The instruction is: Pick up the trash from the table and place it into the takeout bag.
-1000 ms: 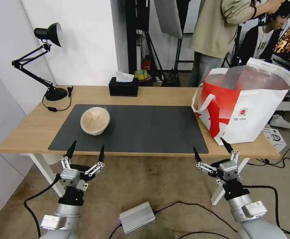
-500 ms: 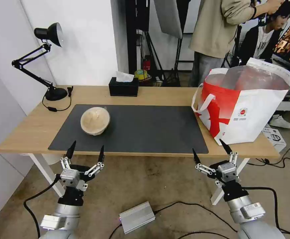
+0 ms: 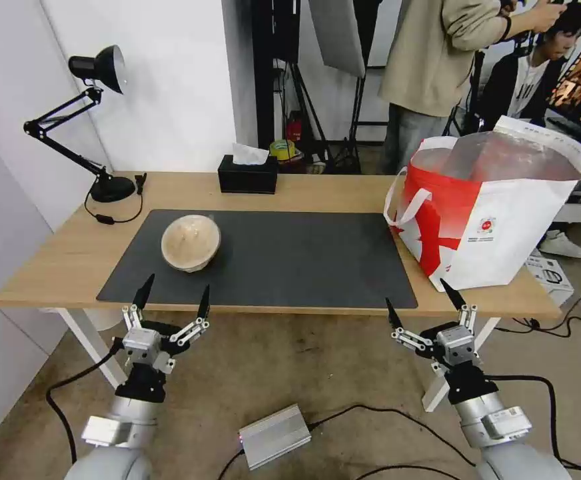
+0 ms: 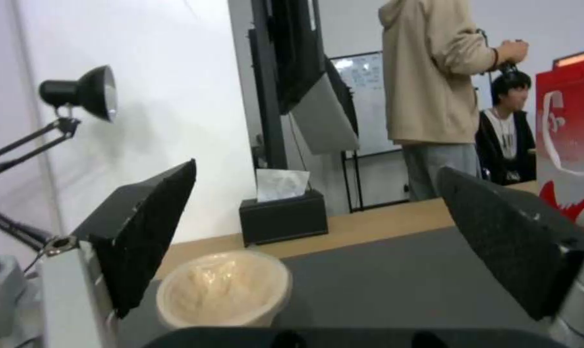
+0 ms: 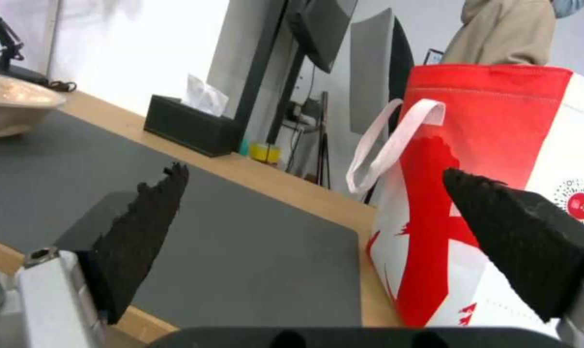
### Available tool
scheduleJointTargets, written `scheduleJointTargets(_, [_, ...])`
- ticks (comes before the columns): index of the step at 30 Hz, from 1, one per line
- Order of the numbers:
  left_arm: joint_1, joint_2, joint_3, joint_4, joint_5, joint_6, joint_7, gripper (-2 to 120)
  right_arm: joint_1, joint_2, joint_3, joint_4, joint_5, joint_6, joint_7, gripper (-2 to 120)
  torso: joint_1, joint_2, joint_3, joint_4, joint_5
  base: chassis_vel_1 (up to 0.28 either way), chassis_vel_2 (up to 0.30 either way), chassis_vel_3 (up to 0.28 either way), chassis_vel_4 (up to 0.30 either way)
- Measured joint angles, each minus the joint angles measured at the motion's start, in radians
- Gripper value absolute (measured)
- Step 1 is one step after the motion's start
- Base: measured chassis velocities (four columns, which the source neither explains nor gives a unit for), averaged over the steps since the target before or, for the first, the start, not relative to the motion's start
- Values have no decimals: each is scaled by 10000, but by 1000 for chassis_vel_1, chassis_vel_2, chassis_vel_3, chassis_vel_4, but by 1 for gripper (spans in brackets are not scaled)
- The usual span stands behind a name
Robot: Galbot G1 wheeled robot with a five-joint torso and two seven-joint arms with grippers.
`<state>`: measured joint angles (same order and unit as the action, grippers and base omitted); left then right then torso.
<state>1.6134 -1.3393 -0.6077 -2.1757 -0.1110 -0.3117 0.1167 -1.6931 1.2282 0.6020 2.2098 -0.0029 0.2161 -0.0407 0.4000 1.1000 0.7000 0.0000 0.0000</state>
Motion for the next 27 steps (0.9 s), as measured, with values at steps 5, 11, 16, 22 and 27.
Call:
scheduleJointTargets(5, [-518, 618, 19, 308, -142, 352, -15, 100, 2, -1, 0, 0, 0, -2, 4, 100, 0, 0, 0, 0, -1, 0, 0, 0, 0])
scheduleJointTargets(11, [-916, 1018, 76, 510, -181, 575, -15, 100, 3, 0, 0, 0, 1, -4, 6, 100, 0, 0, 0, 0, -1, 0, 0, 0, 0])
scheduleJointTargets(16, [-1553, 1484, 205, 667, -194, 1066, 4, 100, 2, -1, 0, 0, 3, -7, 10, 100, 0, 0, 1, 0, 0, 0, 0, 0, 0])
scheduleJointTargets(22, [-2326, 2096, 378, 987, -174, 1671, 157, 100, 4, -1, 0, -1, 7, -11, 11, 100, 0, 0, 1, 0, -1, 0, 0, 0, 0])
scheduleJointTargets(27, [-2994, 2623, 571, 1266, -174, 2180, 329, 100, 4, -1, -1, 0, 10, -14, 11, 100, 0, 0, 1, 0, 0, 0, 0, 0, 0])
